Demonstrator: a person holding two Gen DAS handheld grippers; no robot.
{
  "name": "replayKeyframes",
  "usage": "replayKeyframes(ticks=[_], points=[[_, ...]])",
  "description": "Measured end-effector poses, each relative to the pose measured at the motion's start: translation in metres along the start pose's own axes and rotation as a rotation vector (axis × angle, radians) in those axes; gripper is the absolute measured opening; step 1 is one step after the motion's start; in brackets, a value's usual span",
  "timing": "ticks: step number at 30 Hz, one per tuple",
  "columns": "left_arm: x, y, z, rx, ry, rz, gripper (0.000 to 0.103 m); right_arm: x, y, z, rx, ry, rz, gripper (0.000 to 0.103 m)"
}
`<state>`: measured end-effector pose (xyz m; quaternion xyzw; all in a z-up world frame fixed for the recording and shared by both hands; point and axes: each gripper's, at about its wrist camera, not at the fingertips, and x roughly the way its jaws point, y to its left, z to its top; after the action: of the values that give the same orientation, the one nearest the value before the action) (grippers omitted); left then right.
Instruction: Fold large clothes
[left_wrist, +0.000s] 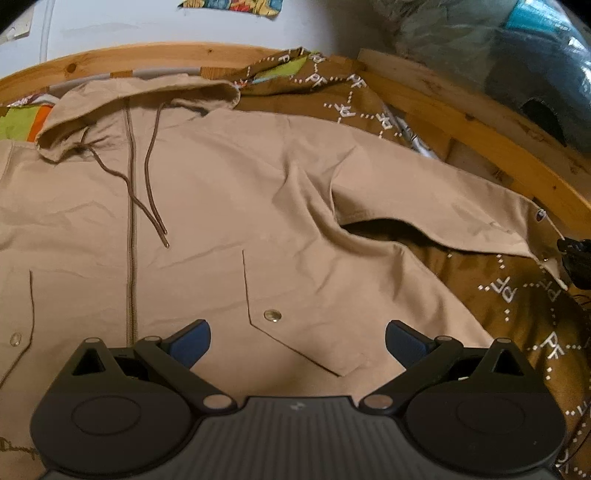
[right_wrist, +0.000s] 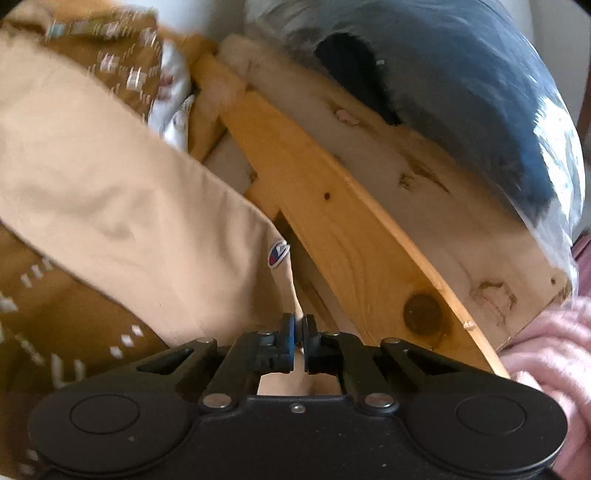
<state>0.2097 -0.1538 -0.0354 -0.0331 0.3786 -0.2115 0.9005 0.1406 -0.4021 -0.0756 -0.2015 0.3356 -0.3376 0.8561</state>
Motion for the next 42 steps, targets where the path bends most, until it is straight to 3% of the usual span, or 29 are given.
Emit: replayKeyframes(ticks=[4,9,14,16,20,23,25,26,27,29,31,34,35,38,42], points=[[-0.022,0.007,0.005,0.019,-0.062,-0.090,0.102,-0.045,-0.023,0.027,0.132,-0.033,0.208,0.001],[-0.062,0.006,0.013,0.076,-0.195,-0.285,0.102,-0.104,-0.054,0.097,0.304,-0.046,0.691,0.001],[-0.095,0.002,0.025,0.106,-0.286,-0.449,0.102,-0.134,-0.035,0.168,0.335,-0.002,1.056,0.001],[-0.100,0.002,0.029,0.128,-0.312,-0.446,0.102,-0.148,-0.019,0.194,0.288,-0.028,1.108,0.001],[-0.095,0.007,0.046,0.134,-0.327,-0.350,0.102,-0.157,0.017,0.220,0.252,-0.063,1.226,0.001],[-0.082,0.015,0.065,0.105,-0.304,-0.278,0.100,-0.156,0.033,0.227,0.213,-0.094,1.279,0.001],[-0.070,0.022,0.077,0.063,-0.272,-0.225,0.083,-0.157,0.042,0.228,0.206,-0.108,1.308,0.001],[-0.067,0.026,0.079,0.042,-0.243,-0.202,0.058,-0.160,0.045,0.227,0.206,-0.126,1.314,0.001],[-0.062,0.030,0.084,0.021,-0.216,-0.190,0.027,-0.164,0.049,0.225,0.206,-0.154,1.319,0.001],[-0.063,0.040,0.089,-0.027,-0.218,-0.198,0.008,-0.164,0.057,0.224,0.187,-0.199,1.323,0.003],[-0.072,0.052,0.093,-0.045,-0.242,-0.149,0.006,-0.157,0.059,0.217,0.209,-0.255,1.353,0.012],[-0.091,0.079,0.098,-0.065,-0.267,-0.073,0.005,-0.146,0.056,0.209,0.286,-0.341,1.358,0.046],[-0.099,0.089,0.097,-0.074,-0.276,-0.042,0.005,-0.141,0.056,0.206,0.303,-0.368,1.338,0.052],[-0.120,0.130,0.086,-0.110,-0.303,0.077,0.005,-0.122,0.062,0.195,0.293,-0.395,1.204,0.058],[-0.122,0.184,0.060,-0.208,-0.258,0.227,0.005,-0.077,0.092,0.184,0.268,-0.307,1.030,0.066]])
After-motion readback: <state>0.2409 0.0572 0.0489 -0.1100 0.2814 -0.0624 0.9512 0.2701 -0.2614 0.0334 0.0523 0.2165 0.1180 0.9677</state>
